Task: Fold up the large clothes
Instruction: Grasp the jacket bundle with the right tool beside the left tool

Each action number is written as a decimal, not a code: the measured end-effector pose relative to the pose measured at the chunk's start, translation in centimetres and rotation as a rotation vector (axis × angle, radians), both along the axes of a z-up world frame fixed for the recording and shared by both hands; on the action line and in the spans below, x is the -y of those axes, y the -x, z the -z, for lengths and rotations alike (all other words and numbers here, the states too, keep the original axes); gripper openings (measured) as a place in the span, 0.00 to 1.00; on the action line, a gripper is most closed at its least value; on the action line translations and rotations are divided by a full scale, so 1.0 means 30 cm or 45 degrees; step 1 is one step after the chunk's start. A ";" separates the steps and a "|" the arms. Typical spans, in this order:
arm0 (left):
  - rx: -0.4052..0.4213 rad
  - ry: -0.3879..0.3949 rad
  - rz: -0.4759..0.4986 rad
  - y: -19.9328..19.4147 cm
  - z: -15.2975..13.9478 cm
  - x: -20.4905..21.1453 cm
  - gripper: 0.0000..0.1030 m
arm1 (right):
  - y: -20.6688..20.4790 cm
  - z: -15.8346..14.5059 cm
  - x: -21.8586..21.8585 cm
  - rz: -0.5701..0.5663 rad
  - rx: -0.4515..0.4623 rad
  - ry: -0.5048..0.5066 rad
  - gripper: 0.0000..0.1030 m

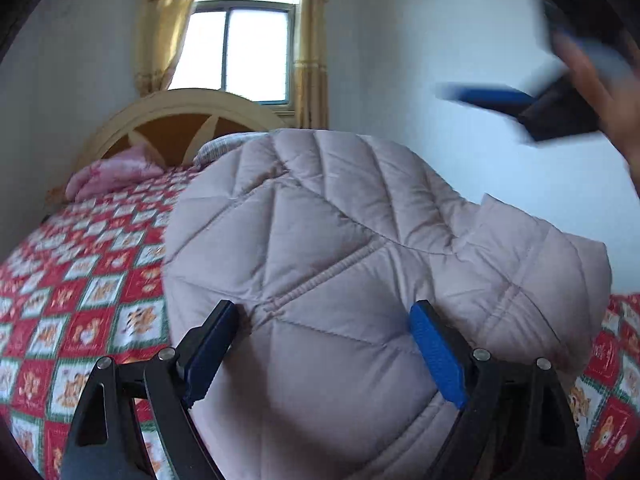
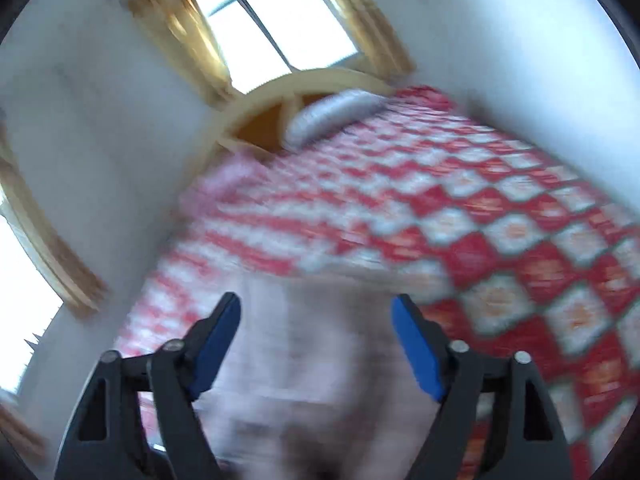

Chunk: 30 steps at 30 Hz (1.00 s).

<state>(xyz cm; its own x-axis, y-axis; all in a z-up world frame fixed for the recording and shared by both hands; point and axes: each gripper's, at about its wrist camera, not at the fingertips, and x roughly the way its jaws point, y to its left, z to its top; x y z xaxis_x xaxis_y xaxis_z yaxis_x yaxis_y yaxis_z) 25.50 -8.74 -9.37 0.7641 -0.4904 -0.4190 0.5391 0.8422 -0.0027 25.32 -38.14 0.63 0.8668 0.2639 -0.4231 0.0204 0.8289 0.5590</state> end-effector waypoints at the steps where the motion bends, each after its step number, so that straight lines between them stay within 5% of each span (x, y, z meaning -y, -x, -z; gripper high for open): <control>1: 0.009 -0.018 0.008 0.009 -0.003 0.012 0.86 | -0.013 -0.008 -0.026 -0.043 0.040 -0.084 0.91; 3: 0.004 -0.028 0.019 0.014 -0.008 0.010 0.86 | -0.089 0.023 -0.077 -0.184 0.106 -0.324 0.92; 5: 0.000 0.034 0.004 0.022 -0.050 -0.058 0.86 | -0.181 0.086 -0.090 -0.207 0.099 -0.402 0.91; 10: 0.031 0.199 -0.186 -0.066 -0.200 -0.155 0.87 | -0.254 0.290 0.075 0.062 -0.007 -0.287 0.81; 14: -0.077 0.173 -0.254 -0.227 -0.277 0.001 0.87 | -0.229 0.356 0.134 0.140 -0.049 -0.157 0.81; 20: -0.189 -0.201 -0.381 -0.421 -0.098 0.237 0.87 | -0.203 0.350 0.152 0.221 -0.111 0.037 0.81; 30: -0.338 -0.134 -0.407 -0.504 0.066 0.209 0.99 | -0.242 0.496 0.219 0.202 -0.239 -0.019 0.86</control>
<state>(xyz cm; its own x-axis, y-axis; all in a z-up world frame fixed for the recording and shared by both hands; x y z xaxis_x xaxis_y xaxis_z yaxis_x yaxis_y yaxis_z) 40.61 -15.03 -11.35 0.7294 -0.1906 -0.6570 0.2433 0.9699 -0.0113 32.59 -44.70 -14.26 0.8045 0.1384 -0.5776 0.2540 0.7989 0.5452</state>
